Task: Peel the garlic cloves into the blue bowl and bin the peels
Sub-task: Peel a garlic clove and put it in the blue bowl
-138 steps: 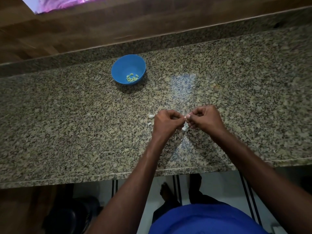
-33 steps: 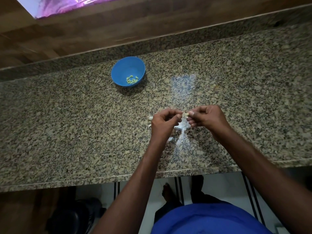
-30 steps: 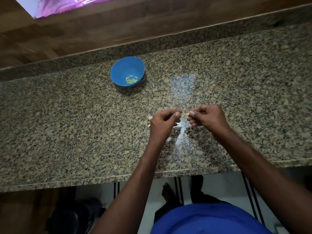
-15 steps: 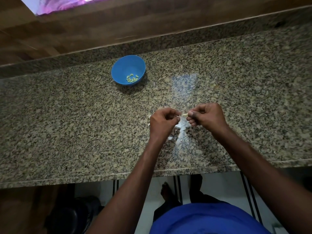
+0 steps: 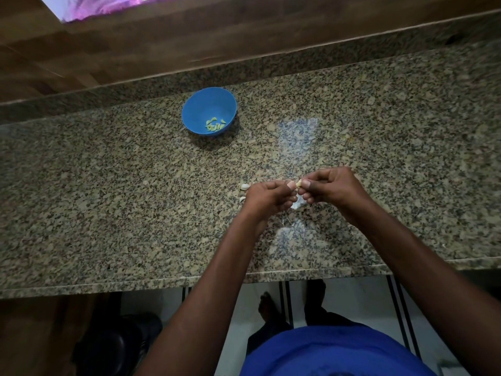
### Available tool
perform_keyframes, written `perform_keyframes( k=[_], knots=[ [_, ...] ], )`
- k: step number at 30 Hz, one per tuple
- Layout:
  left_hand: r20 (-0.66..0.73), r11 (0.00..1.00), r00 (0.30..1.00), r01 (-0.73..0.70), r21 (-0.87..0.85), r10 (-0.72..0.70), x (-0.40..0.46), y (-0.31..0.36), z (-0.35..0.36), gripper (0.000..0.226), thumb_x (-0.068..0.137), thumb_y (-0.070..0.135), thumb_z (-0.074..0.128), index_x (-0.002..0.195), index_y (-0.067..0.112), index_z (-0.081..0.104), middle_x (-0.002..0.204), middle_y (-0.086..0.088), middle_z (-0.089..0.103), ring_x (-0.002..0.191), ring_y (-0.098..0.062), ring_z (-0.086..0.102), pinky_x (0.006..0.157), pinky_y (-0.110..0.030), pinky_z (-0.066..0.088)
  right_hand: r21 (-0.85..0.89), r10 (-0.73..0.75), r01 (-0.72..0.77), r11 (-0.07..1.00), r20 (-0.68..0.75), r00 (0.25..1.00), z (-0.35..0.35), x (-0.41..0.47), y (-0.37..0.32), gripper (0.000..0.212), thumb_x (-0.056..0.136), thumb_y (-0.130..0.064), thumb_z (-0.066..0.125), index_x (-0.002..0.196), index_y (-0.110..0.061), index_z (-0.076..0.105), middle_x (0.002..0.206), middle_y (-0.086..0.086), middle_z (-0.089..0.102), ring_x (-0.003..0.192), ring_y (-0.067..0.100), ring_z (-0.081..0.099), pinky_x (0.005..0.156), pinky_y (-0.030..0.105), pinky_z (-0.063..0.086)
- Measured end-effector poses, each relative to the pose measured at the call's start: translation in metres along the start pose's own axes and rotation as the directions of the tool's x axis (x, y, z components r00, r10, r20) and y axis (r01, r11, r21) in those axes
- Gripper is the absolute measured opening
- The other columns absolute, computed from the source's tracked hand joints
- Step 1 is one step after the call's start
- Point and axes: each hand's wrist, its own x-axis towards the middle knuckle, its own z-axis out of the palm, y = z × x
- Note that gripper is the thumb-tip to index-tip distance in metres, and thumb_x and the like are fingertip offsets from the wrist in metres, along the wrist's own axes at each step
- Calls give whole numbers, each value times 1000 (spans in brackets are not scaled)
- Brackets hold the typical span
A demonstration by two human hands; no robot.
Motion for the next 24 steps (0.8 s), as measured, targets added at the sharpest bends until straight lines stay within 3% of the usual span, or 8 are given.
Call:
perform_keyframes(
  k=[6,13,18,24],
  knots=[
    [-3,985,994,112,-128,-113,3,-3,2,14,95,11,69,103,-1,70,81,-7,73,69,-13,68,64,-21,58,45,52,-54,998,31,998,0,3,1,13,91,-3,71,99,7,70,88,20,75,72,24,68,69,32,59],
    [-21,994,999,38,-105,-40,6,-9,4,11,97,9,67,101,-1,71,81,-8,72,68,-13,67,63,-21,56,112,181,-180,977,-2,983,1,12,2,11,91,-4,70,97,6,69,81,15,74,66,21,67,61,27,59],
    [-145,981,972,-171,95,183,8,-16,7,11,91,10,76,101,5,74,91,-11,76,78,-18,70,74,-33,61,100,192,-187,977,-47,980,5,11,1,7,93,-5,68,91,2,68,82,16,73,66,21,66,65,30,58],
    [-105,871,901,-369,325,421,1,-15,9,12,91,19,78,101,13,78,88,-2,78,83,-16,76,77,-36,64,146,229,-222,964,-39,973,3,14,1,19,91,-7,72,102,8,69,93,23,75,72,23,71,68,31,60]
  ],
)
